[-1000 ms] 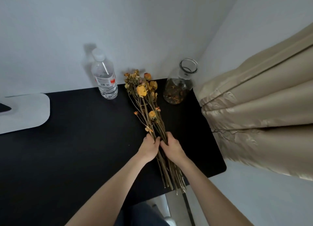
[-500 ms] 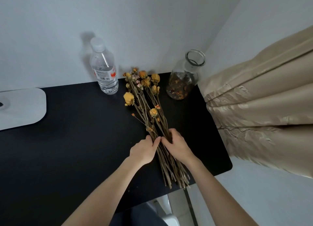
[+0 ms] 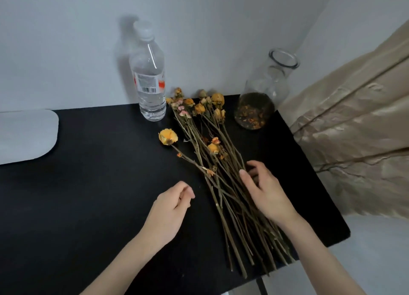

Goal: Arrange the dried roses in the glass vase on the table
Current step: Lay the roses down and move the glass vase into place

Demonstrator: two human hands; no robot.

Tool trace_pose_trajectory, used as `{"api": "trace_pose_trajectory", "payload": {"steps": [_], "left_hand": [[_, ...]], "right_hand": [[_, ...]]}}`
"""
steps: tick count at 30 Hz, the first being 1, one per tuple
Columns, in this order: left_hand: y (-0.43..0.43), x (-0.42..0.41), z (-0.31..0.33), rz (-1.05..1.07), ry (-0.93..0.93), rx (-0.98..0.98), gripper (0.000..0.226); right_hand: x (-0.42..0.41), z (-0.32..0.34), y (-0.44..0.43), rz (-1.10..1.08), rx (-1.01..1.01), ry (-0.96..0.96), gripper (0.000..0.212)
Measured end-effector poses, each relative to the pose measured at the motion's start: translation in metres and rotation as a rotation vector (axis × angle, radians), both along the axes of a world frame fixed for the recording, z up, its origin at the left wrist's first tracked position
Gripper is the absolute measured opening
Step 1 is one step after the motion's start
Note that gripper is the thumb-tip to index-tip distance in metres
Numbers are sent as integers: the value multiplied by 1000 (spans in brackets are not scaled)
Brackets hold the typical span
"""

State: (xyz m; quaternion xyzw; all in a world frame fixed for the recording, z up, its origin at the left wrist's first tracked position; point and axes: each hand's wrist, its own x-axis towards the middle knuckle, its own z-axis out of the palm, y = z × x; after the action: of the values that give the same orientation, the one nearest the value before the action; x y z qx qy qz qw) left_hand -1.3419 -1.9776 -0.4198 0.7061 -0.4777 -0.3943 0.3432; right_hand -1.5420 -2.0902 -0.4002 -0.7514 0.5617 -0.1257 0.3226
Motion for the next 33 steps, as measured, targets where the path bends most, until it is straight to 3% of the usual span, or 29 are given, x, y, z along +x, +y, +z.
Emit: {"api": "trace_pose_trajectory", "payload": {"steps": [6, 11, 17, 20, 25, 33], "left_hand": [[-26, 1, 3, -67, 62, -320, 20], [-69, -17, 26, 25, 283, -474, 9], [-144, -42, 59, 127, 506, -359, 81], [-181, -46, 65, 92, 469, -330, 109], [-228, -54, 51, -12, 350, -270, 127], [-267, -63, 17, -1, 315, -294, 129]], "right_hand": [[-1, -17, -26, 11, -203, -69, 49], [2, -7, -51, -55, -288, -264, 48], [17, 42, -90, -223, -515, -500, 42], [26, 64, -114, -316, -664, -484, 51], [29, 75, -156, -350, -491, -469, 74], [31, 61, -195, -228, -298, -593, 59]]}}
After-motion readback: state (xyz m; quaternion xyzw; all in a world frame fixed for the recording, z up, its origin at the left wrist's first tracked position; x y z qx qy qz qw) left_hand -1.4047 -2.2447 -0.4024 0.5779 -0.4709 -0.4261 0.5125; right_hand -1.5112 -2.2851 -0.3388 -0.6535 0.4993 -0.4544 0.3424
